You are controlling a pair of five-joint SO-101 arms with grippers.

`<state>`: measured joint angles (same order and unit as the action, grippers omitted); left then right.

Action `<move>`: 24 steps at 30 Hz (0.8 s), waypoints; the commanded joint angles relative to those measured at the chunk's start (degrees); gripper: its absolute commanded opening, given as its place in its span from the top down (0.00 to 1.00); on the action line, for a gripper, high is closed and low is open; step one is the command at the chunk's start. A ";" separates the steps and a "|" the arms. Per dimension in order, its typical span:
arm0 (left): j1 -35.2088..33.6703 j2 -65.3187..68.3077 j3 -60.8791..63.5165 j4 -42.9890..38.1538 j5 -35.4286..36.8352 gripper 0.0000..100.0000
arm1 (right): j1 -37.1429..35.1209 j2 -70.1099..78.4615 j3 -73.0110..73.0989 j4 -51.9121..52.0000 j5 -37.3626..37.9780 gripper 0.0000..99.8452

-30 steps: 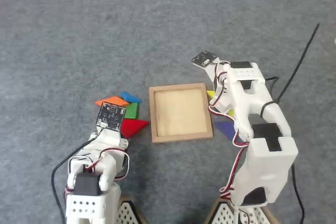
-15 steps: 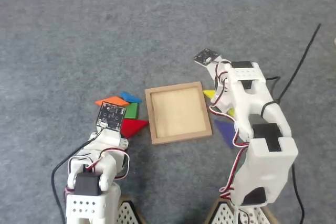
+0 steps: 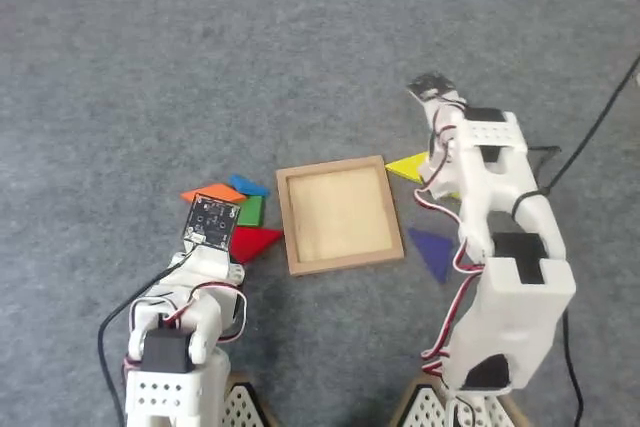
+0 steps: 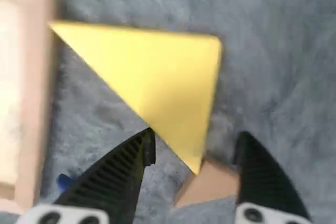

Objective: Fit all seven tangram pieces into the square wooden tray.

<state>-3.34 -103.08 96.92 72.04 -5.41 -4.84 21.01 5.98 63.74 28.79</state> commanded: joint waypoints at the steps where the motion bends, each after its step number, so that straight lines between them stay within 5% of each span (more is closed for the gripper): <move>1: -0.35 -1.23 -0.48 0.26 0.53 0.98 | -2.42 -0.48 -5.89 3.30 12.22 0.66; 15: -0.35 -1.23 -0.48 0.26 0.53 0.98 | -3.56 6.99 -6.77 1.36 37.27 0.57; 24: -0.35 -1.23 -0.48 0.26 0.53 0.98 | -3.56 14.29 -15.21 1.10 40.62 0.57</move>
<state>-3.34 -103.08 96.92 72.04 -5.41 -8.26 32.53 -4.84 66.37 68.53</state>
